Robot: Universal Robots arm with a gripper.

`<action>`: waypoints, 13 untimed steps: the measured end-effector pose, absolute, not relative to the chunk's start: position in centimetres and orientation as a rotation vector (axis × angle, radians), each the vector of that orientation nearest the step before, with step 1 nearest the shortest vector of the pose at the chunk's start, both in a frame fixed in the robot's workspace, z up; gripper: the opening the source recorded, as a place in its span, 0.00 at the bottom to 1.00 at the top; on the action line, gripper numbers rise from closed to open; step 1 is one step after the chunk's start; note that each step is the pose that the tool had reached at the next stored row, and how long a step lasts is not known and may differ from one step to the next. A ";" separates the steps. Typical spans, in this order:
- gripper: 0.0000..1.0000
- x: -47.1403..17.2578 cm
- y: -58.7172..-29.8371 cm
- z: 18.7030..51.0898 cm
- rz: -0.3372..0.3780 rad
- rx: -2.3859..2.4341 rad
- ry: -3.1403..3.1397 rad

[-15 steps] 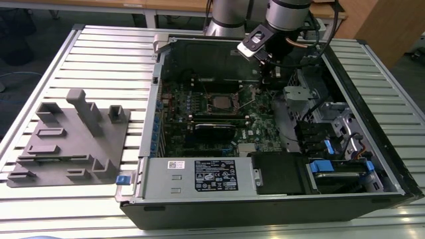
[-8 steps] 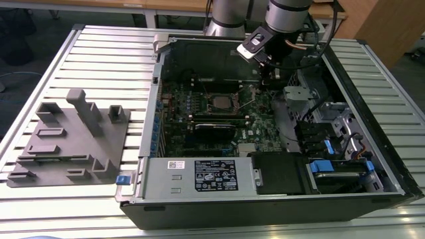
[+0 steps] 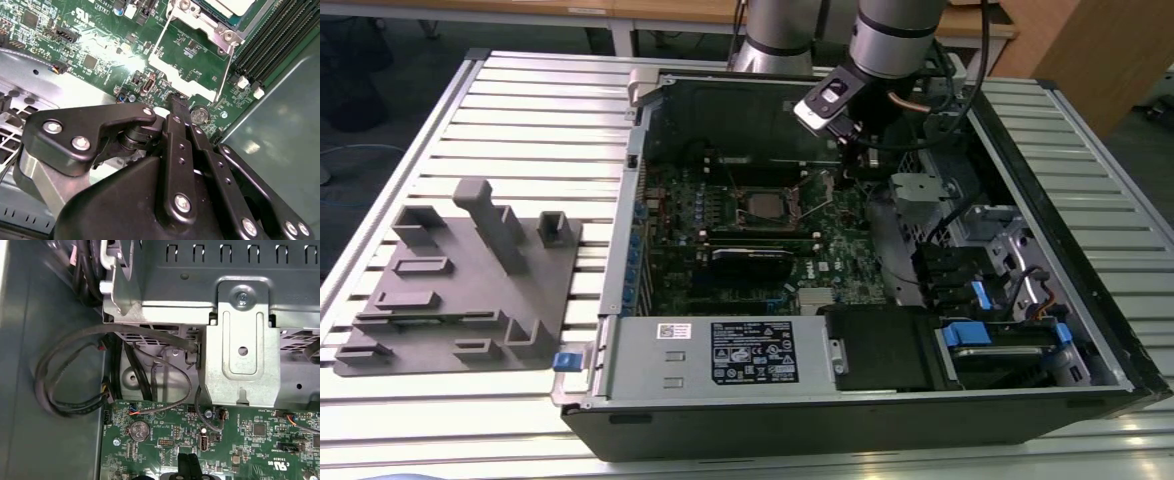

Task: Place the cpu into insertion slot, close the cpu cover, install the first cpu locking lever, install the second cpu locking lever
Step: 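Close the cpu cover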

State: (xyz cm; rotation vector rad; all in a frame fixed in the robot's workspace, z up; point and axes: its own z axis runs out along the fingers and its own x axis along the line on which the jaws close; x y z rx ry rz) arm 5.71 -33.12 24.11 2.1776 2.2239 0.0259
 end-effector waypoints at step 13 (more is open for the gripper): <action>0.11 5.5 -33.1 24.0 0.026 2.178 2.224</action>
